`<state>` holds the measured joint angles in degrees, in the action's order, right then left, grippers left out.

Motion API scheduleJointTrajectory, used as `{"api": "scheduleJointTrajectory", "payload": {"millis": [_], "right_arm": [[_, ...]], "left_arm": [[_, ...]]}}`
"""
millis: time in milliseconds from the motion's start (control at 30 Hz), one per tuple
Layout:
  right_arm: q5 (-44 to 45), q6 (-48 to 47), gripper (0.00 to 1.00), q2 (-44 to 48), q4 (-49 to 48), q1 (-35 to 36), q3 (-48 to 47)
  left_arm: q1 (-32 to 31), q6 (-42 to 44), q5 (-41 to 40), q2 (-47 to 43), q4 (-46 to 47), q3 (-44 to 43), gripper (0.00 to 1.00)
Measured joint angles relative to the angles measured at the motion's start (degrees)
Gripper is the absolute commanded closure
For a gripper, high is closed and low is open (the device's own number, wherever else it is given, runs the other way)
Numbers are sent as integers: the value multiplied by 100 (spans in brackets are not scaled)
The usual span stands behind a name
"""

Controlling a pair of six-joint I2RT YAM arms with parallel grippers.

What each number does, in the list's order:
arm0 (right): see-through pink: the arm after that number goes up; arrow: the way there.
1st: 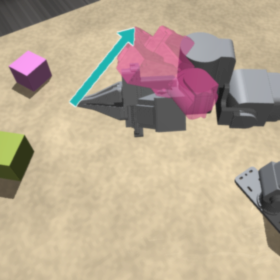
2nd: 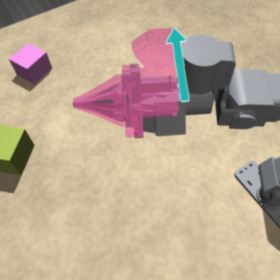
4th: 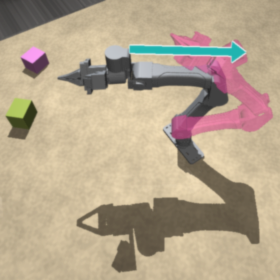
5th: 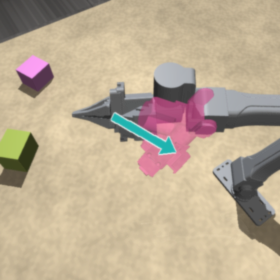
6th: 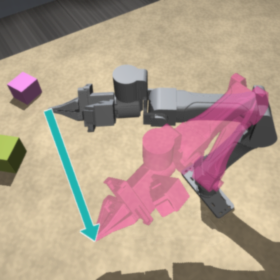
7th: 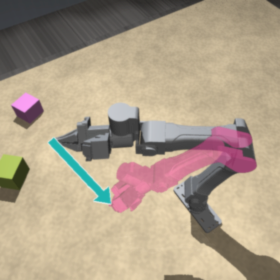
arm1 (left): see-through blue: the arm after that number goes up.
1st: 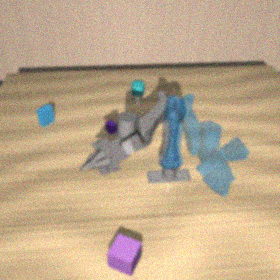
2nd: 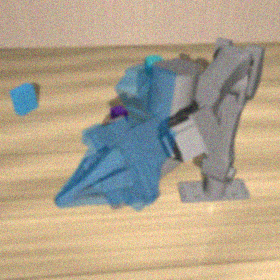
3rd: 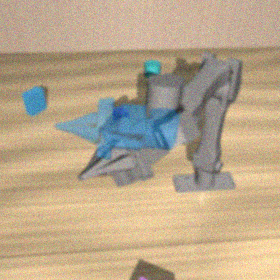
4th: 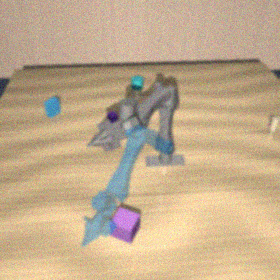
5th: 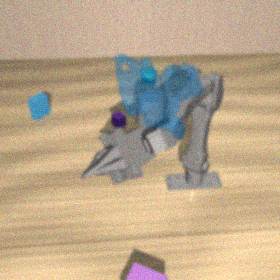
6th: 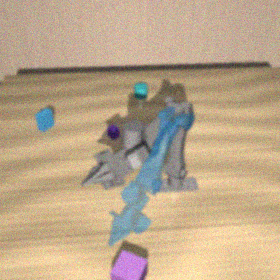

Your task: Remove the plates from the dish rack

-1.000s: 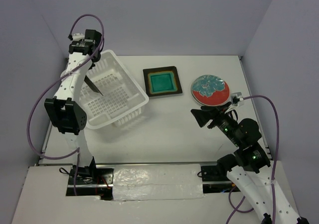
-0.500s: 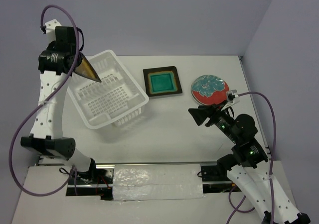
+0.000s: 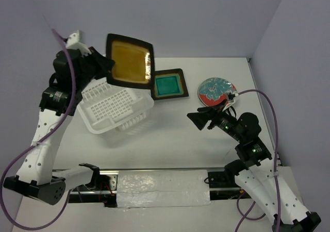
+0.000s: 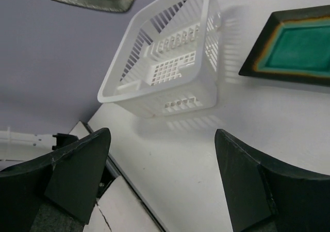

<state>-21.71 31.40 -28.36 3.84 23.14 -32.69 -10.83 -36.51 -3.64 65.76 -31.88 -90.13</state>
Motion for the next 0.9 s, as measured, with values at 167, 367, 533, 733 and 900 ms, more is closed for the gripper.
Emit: {"api": "scheduleJointTrajectory", "payload": {"millis": [167,367,533,733,900], "right_arm": [[-315,138,5,-299,-494,0,-120],[-575,542,5,-570,-1502,2,-70],[-546,800,6,-756,-2041,9,133],[-365,1064,8,-977,-2472,13,328],[-267,1217,10,-1123,-2697,20,415]], "left_arm": [[-907,-153,844,11,925,909,100],[-1606,-247,1145,-188,1318,1733,100],[-1792,-256,1130,-601,1569,2109,100],[-1978,-280,992,-1086,2022,2549,100],[-2094,-326,977,-1141,2277,2761,100]]}}
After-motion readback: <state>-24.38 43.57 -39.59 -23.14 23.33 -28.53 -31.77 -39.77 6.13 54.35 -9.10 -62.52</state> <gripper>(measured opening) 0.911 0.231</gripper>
